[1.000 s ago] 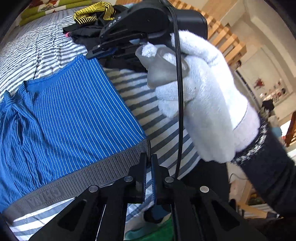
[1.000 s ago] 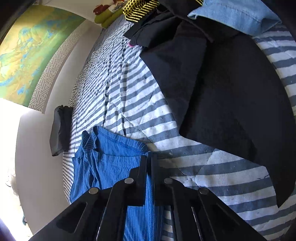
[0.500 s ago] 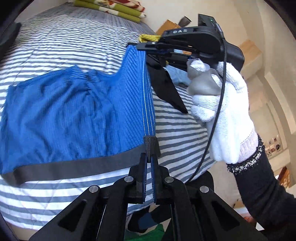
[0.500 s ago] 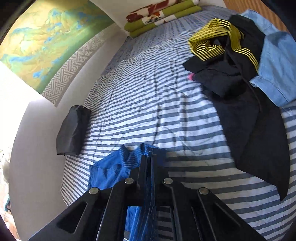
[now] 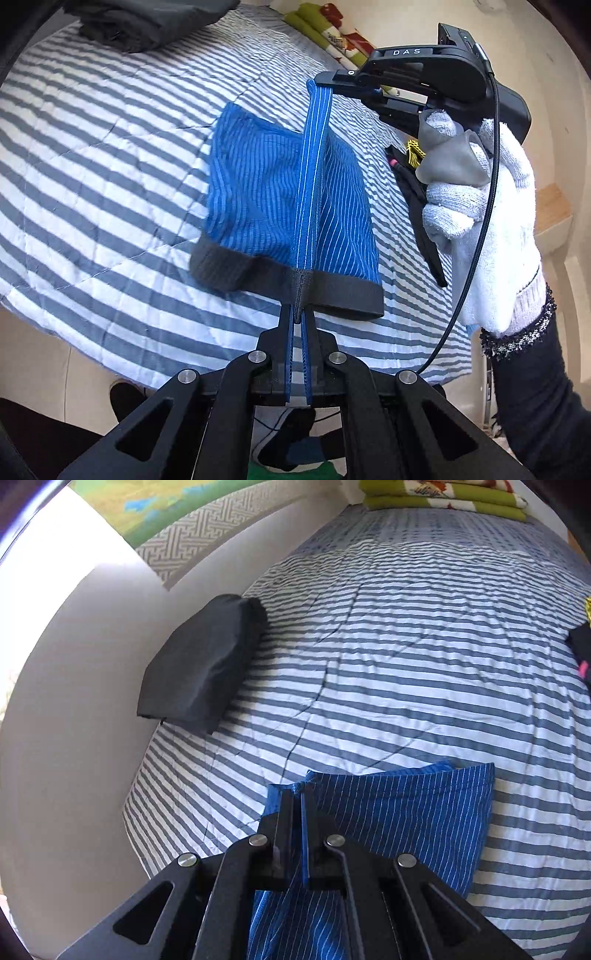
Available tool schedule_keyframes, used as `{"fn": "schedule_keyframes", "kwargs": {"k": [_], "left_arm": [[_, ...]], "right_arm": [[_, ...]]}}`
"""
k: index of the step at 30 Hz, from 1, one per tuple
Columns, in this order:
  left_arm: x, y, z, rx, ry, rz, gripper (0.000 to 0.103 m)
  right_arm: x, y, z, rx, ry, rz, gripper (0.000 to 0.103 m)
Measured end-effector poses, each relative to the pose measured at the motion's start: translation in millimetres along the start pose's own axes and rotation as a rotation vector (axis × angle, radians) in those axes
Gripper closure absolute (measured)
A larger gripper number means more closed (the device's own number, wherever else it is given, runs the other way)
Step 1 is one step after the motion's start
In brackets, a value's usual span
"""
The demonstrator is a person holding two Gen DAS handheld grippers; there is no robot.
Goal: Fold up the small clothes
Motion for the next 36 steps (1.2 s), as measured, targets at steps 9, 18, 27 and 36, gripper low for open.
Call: {"fn": "schedule_keyframes", "kwargs": {"k": [9, 18, 27, 36], "left_arm": [[-26.5, 12.3, -10.8, 0.008, 0.004, -0.055, 0.099], [-39.5, 23.6, -21.1, 0.006, -0.004, -0.102, 0.083], [-14.4, 3.9, -47.8, 0.065, -0.124, 0.122, 0.032], [-23.3, -33.0, -9.7, -0.067, -0.101, 0.238, 0.032]], "right_arm": [[-31.7, 9.1, 61.7, -0.063, 0.098, -0.058, 0.100], [-38.9, 7.2, 88.5, -0.082, 0.145, -0.109, 0.098], [-21.7, 15.6, 5.8, -0.027, -0.023, -0.054, 0.066], [128.2, 154.9, -63.7, -0.065, -0.034, 0.157, 0.064]]}}
Point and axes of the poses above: each gripper's, at about its wrist camera, not at the fingertips, and z roughly the way its jaws point, x to its right, y to its underside, the point moved 2 cm from there along z, roughly the way its jaws point, and after that the axes turned 10 degrees about z, right-handed, at the moved point
